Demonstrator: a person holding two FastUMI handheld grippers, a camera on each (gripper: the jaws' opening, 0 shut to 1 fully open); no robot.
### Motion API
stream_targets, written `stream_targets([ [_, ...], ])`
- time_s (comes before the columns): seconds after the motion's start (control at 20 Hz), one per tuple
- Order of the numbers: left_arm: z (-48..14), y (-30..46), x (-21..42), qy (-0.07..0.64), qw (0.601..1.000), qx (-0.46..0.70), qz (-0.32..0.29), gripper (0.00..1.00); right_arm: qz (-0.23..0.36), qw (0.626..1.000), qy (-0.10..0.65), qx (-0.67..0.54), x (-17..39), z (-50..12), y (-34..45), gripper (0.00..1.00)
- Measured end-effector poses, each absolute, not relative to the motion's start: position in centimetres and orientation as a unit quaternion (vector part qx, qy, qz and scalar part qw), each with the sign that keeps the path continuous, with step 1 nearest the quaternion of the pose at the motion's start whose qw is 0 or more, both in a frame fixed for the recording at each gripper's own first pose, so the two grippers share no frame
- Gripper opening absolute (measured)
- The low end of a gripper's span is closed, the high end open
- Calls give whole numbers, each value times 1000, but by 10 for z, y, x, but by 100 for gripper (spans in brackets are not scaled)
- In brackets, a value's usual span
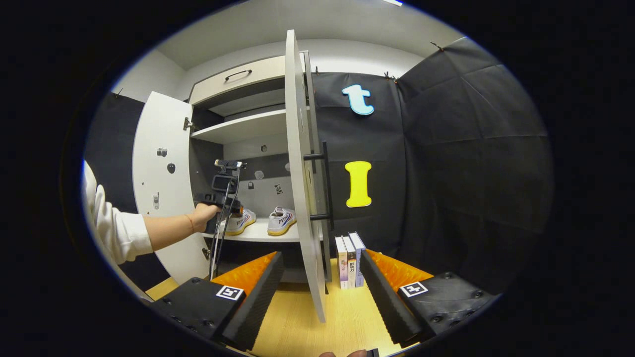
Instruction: Grab one shoe with the right hand and put it into the shoe cabinet, grab the other shoe with the left hand and put it into the shoe cabinet; then close the right door with the right hand and the left door with the left hand.
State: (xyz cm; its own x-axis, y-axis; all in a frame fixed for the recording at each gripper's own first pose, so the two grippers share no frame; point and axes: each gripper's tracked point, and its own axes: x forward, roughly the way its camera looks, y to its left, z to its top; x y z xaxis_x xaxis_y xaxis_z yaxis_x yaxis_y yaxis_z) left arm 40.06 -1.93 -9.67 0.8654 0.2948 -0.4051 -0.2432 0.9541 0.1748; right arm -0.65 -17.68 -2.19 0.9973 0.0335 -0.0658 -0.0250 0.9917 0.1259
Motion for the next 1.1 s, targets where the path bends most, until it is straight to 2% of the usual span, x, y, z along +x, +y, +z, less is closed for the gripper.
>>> stream_targets([
  [0.25, -66, -36, 349, 171, 978, 55, 105, 96, 13, 998, 21, 59, -14, -8, -167, 98],
  [0.6, -3, -66, 246, 80, 995, 43, 43, 96, 0, 999, 9, 51, -12, 16, -173, 98],
  [1.1, 27, -51, 111, 47, 999, 14, 22, 97, -22, 998, 9, 53, 11, 34, -199, 98],
])
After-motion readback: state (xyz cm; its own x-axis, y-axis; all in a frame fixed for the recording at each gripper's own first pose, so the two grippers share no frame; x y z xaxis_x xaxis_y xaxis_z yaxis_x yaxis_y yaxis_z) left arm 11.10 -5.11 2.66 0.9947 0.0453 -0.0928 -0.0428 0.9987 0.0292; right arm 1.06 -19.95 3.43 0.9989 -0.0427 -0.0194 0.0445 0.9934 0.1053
